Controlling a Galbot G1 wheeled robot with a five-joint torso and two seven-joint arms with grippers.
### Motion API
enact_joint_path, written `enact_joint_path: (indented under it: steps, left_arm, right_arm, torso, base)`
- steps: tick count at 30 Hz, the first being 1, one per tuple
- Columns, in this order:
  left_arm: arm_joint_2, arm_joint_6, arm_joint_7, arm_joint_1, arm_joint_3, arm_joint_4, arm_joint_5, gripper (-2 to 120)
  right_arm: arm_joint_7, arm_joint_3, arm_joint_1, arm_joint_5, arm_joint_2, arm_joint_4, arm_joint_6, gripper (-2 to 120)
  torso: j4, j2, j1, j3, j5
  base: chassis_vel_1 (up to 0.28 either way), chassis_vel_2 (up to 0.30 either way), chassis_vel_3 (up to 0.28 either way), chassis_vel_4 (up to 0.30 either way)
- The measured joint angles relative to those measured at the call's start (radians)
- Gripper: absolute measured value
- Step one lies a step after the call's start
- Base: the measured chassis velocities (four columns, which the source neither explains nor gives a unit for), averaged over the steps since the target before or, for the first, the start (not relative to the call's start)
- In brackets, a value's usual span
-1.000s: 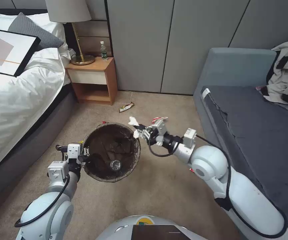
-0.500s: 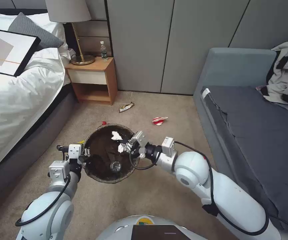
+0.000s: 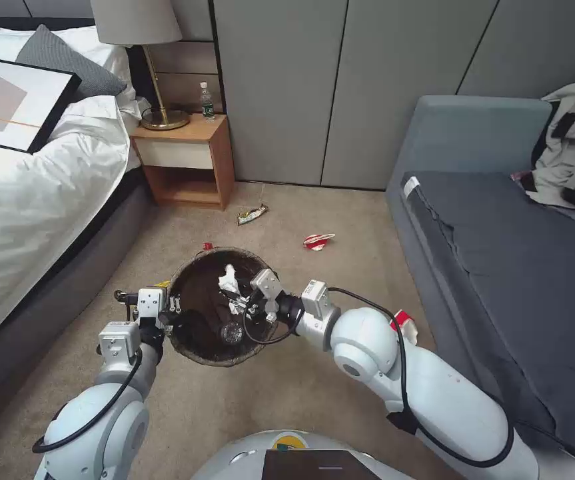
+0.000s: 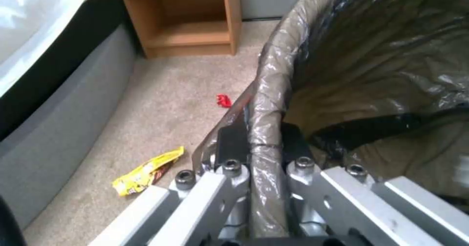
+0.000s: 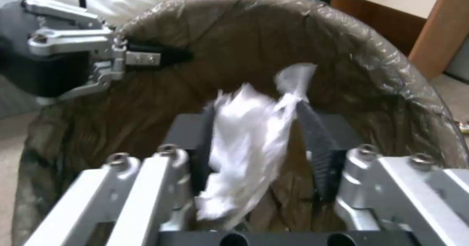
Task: Pick up the trash bin, then pick up the garbage from the floor and place it into the trash bin.
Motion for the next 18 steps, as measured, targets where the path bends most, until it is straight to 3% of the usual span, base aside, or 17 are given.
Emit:
enact_joint_path:
  steps: [3,9,13,18]
  left_arm:
    - [-0.001,0.0,0.0,-0.003,-0.002,0.0,0.0,3]
    - [-0.005,0.0,0.0,-0.008,-0.002,0.0,-0.001,3]
    - [-0.007,0.0,0.0,-0.012,-0.002,0.001,-0.001,3]
    - [-0.009,0.0,0.0,-0.016,-0.001,0.005,-0.001,3]
  right_arm:
    - [0.005,-0.008,0.014,0.001,0.008,-0.005,-0.003,61]
    - [0.005,-0.015,0.022,0.001,0.011,-0.011,-0.003,76]
    - [0.005,-0.016,0.026,0.001,0.009,-0.012,0.0,96]
    - [0.004,0.0,0.026,0.01,0.009,-0.006,0.02,100]
  torso:
    - [0.0,0.0,0.0,0.0,0.0]
    - [0.0,0.0,0.0,0.0,0.0]
    - [0.0,0.0,0.0,0.0,0.0]
    - [0.0,0.0,0.0,0.0,0.0001]
  base:
    - [0.0,0.0,0.0,0.0]
    - [0.0,0.0,0.0,0.0]
    - [0.0,0.0,0.0,0.0]
    - [0.0,0.0,0.0,0.0]
